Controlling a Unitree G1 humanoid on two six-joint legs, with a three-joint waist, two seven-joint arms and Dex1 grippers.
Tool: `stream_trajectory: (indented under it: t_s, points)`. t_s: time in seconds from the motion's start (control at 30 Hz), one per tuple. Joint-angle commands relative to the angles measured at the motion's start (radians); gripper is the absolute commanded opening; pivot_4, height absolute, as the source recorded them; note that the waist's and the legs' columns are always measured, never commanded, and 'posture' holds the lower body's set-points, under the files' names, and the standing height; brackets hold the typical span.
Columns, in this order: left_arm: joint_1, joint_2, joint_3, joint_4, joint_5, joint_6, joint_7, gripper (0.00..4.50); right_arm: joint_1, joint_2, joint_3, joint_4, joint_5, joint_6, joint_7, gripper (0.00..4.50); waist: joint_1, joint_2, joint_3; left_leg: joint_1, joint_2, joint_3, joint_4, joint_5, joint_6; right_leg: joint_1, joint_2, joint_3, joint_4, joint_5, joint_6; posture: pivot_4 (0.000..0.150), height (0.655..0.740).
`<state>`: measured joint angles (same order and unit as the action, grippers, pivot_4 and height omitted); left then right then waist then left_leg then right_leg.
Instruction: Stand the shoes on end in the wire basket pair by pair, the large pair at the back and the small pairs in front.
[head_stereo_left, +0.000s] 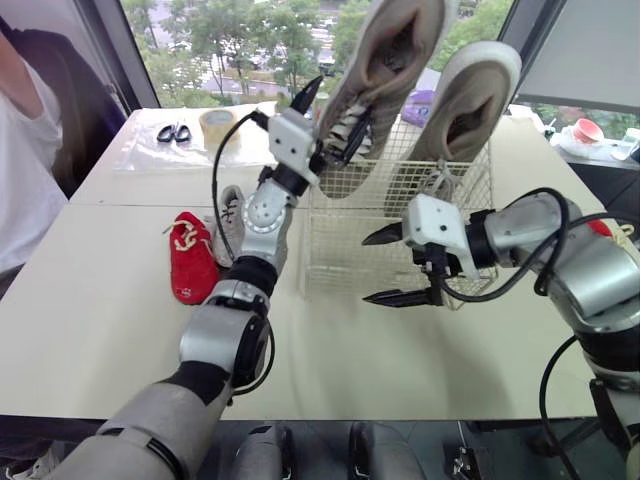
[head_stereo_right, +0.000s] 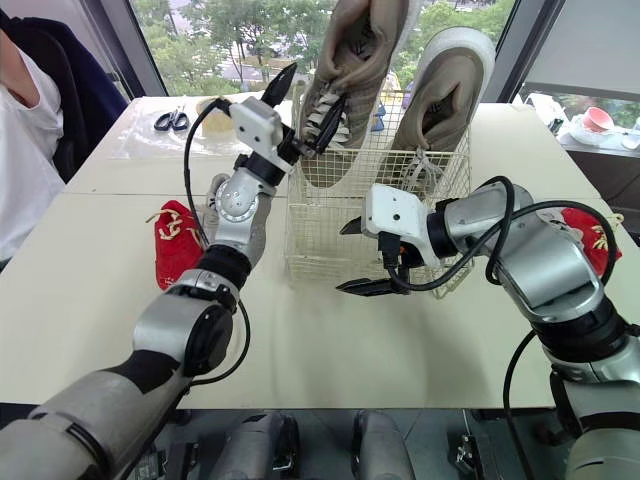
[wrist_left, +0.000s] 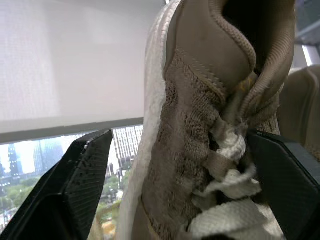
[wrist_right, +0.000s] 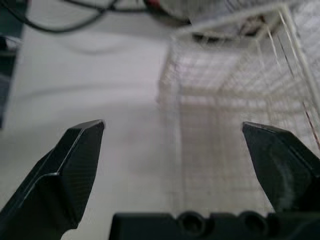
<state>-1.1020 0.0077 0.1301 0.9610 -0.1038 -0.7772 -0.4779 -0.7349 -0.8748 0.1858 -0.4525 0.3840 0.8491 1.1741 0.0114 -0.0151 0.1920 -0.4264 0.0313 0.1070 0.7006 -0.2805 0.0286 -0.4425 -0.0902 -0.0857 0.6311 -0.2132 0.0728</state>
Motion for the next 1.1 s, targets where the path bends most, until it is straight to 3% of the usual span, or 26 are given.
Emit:
stream_trajectory:
  t_s: [0.03, 0.37, 0.5, 0.7, 0.9, 1.1]
  points:
    - [0.068, 0.012, -0.006, -0.217, -0.059, 0.139, 0.01, 4.5, 0.007, -0.012, -0.082, -0.056, 0.042, 0.022, -0.044, 4.44, 0.0, 0.0, 0.0, 0.0, 0.0, 0.0, 0.0, -0.001, 0.001, 0.0, 0.0, 0.0, 0.0, 0.0, -0.001, 0.15, 0.74]
    - [0.352, 0.127, -0.063, -0.864, -0.336, 0.866, -0.08, 4.5, -0.01, 0.006, -0.316, -0.089, 0.211, 0.147, -0.192, 4.44, -0.001, 0.0, 0.0, 0.001, 0.001, -0.002, 0.0, 0.002, -0.002, 0.001, 0.001, 0.0, 0.001, 0.001, -0.001, 0.15, 0.74]
    - [0.444, 0.276, -0.032, -1.067, -0.51, 1.166, -0.144, 4.5, 0.031, -0.023, -0.433, -0.103, 0.259, 0.205, -0.264, 4.44, 0.0, 0.0, 0.0, 0.001, 0.001, -0.002, 0.0, 0.002, -0.002, 0.001, 0.001, 0.0, 0.001, 0.001, -0.001, 0.15, 0.74]
    - [0.56, 0.516, 0.038, -1.222, -0.791, 1.543, -0.253, 4.5, 0.122, -0.058, -0.596, -0.121, 0.293, 0.279, -0.369, 4.44, -0.001, 0.001, 0.0, 0.001, 0.001, -0.003, 0.0, 0.002, -0.003, 0.001, 0.001, 0.001, 0.001, 0.001, -0.002, 0.15, 0.74]
    - [0.674, 0.727, 0.035, -1.348, -0.899, 1.685, -0.404, 4.5, 0.332, -0.195, -0.777, -0.067, 0.221, 0.322, -0.412, 4.44, 0.002, 0.001, 0.0, 0.001, 0.0, -0.002, 0.0, 0.002, -0.003, 0.002, 0.001, 0.001, -0.001, 0.0, -0.002, 0.15, 0.74]
    - [0.674, 0.716, -0.019, -1.372, -0.868, 1.654, -0.443, 4.5, 0.421, -0.226, -0.781, 0.096, 0.094, 0.325, -0.548, 4.44, 0.001, 0.002, -0.001, 0.004, 0.0, -0.002, 0.0, 0.0, 0.0, 0.004, 0.002, 0.002, -0.001, -0.001, -0.005, 0.15, 0.74]
